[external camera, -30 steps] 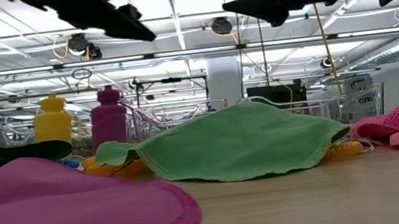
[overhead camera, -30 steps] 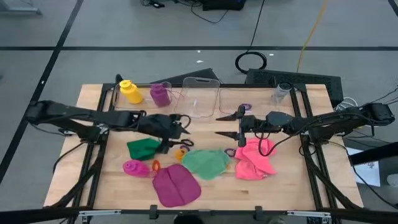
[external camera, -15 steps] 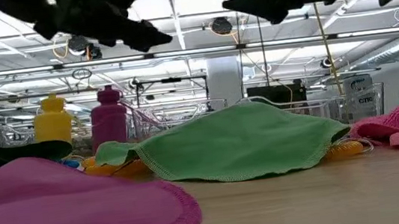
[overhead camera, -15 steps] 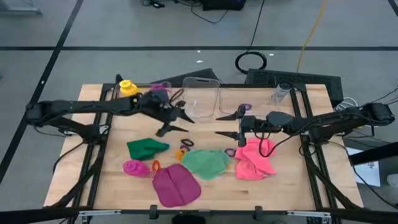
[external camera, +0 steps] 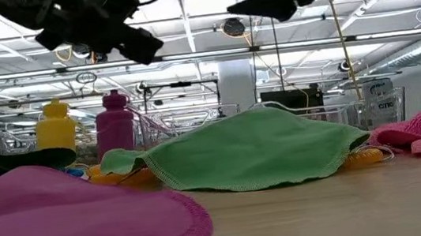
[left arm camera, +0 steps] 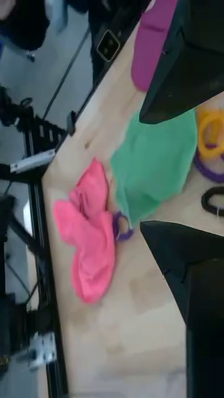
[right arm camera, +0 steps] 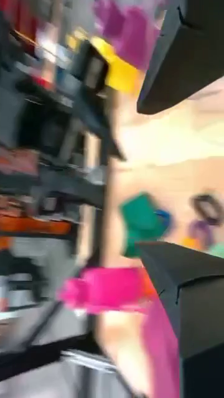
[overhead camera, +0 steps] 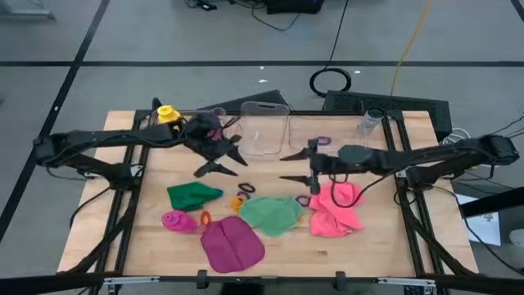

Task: Pick & Place Sports Items
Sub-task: Put the light green microfiber towel into the middle transparent bin

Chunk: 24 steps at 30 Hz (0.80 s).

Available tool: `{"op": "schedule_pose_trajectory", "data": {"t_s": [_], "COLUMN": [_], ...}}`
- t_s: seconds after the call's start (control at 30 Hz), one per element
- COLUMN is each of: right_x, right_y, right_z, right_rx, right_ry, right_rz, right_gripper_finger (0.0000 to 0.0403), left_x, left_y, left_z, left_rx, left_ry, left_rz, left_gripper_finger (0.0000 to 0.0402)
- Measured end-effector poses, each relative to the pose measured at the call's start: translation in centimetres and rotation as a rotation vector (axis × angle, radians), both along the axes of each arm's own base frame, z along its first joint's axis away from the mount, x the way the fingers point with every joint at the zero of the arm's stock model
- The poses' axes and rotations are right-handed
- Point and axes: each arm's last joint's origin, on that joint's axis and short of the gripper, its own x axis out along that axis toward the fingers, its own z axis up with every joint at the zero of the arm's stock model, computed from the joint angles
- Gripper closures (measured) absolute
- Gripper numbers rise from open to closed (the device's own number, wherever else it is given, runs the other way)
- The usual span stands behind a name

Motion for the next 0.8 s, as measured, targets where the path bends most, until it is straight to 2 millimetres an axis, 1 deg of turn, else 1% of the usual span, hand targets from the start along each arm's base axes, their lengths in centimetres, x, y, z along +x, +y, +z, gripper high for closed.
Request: {"op": "schedule_pose_trajectory", "data": {"t_s": [0.1, 0.17, 0.23, 0.33, 0.4, 0.5, 0.63, 0.73, 0.8], "right_x": [0.5, 0.8, 1.2, 1.9, 2.6, 3.8, 4.9, 5.4, 5.5], "right_y": [0.8, 1.5, 2.1, 3.0, 3.8, 5.1, 6.7, 7.3, 7.3], "right_z": [0.2, 0.0, -0.6, -1.7, -2.8, -5.1, -8.2, -9.7, -10.1], "right_rx": [-0.010, -0.016, -0.022, -0.017, -0.012, -0.029, -0.094, -0.121, -0.108], "right_ry": [0.121, 0.169, 0.213, 0.264, 0.302, 0.359, 0.437, 0.477, 0.488], "right_rz": [0.028, 0.049, 0.070, 0.093, 0.108, 0.140, 0.209, 0.291, 0.338], "right_gripper_finger": [0.0140, 0.0140, 0.0140, 0.0140, 0.0140, 0.0140, 0.0140, 0.0140, 0.0140], "left_x": [0.1, 0.1, 0.0, -0.1, -0.1, -0.2, -0.3, -0.2, 0.0], "left_y": [-1.1, -1.6, -2.0, -2.1, -2.1, -2.4, -3.5, -4.7, -5.4], "left_z": [-1.1, -2.0, -2.8, -3.2, -3.3, -3.4, -3.7, -3.8, -3.7], "left_rx": [0.015, 0.021, 0.014, -0.007, -0.020, -0.033, -0.057, -0.055, -0.040], "left_ry": [-0.027, -0.053, -0.065, -0.057, -0.045, -0.023, 0.035, 0.044, 0.033], "left_rz": [-0.036, -0.054, -0.058, -0.048, -0.043, -0.046, -0.078, -0.122, -0.132], "left_gripper_finger": [0.0172, 0.0172, 0.0172, 0.0172, 0.0172, 0.0172, 0.0172, 0.0172, 0.0172]}}
